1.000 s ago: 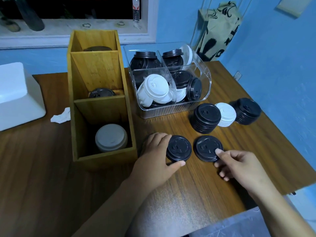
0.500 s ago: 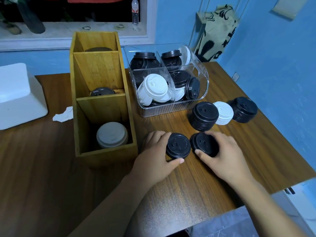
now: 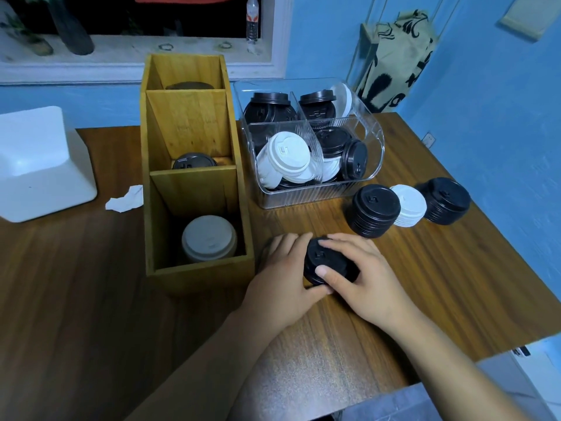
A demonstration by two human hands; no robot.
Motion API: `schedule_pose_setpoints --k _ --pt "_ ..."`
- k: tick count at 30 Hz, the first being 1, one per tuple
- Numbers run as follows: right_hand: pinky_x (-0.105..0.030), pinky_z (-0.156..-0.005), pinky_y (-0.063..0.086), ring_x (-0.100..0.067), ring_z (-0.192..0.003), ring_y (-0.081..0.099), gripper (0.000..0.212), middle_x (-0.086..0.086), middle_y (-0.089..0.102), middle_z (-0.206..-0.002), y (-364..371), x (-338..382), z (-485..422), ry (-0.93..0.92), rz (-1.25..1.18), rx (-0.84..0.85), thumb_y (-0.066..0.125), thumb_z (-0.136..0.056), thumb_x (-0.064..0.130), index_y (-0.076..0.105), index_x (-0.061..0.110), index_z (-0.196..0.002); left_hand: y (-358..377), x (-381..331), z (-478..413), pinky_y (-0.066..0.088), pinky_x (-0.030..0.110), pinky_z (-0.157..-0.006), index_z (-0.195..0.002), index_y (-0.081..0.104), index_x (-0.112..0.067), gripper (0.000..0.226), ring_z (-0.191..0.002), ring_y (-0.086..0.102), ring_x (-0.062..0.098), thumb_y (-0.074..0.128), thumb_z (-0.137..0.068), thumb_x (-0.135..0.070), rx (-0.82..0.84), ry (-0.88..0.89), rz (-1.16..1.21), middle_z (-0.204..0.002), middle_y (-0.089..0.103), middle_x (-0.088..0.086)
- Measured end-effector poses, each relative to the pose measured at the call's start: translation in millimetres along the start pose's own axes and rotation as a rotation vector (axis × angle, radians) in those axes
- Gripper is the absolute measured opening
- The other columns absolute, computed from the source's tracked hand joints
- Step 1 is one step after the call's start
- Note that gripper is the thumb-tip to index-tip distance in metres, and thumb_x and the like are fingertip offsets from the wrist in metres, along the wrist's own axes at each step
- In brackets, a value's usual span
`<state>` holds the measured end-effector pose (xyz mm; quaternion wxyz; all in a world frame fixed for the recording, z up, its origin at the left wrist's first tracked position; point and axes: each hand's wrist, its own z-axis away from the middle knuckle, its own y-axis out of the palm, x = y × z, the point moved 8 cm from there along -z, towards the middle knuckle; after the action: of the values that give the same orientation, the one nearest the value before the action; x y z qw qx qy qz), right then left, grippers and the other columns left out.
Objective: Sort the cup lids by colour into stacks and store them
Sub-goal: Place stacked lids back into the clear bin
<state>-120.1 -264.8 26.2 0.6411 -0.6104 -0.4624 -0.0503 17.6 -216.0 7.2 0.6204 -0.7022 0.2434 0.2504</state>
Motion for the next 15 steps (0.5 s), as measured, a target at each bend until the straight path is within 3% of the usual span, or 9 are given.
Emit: schedule_pose_setpoints --k 3,6,15 --pt "-0.019 -0.108 0.035 -0.004 -0.123 0.052 0.050 0.018 0.060 -0.127 -0.7 -2.1 -1.8 0.047 -0.073 -0.036 0.062 -0.085 0.059 0.068 0.030 -0.125 0.4 -0.1 0.6 0.034 0.032 -0.112 -0.151 0.037 -0.022 0.090 -0.136 0.029 0.010 0.076 -0.078 -0.056 -0.015 0.006 -0.002 -0.138 0.040 -0.010" --pt "-0.018 -0.106 0.036 -0.005 -0.123 0.052 0.060 0.017 0.060 -0.125 1.2 -5.1 -3.9 0.076 -0.104 -0.015 0.067 -0.080 0.060 0.065 0.028 -0.131 -0.1 0.3 0.5 0.035 0.032 -0.111 -0.148 0.039 -0.023 0.089 -0.134 0.031 0.010 0.077 -0.076 -0.058 -0.029 0.013 -0.008 -0.135 0.041 -0.011" --pt "-0.034 -0.108 0.043 -0.008 -0.126 0.055 0.063 0.014 0.062 -0.131 -2.5 -5.9 -3.9 -0.008 -0.082 0.020 0.069 -0.080 0.062 0.067 0.024 -0.130 0.9 -1.0 -0.1 0.026 0.031 -0.115 -0.149 0.039 -0.025 0.087 -0.137 0.028 0.010 0.074 -0.078 -0.061 -0.013 0.026 -0.026 -0.138 0.040 -0.010"
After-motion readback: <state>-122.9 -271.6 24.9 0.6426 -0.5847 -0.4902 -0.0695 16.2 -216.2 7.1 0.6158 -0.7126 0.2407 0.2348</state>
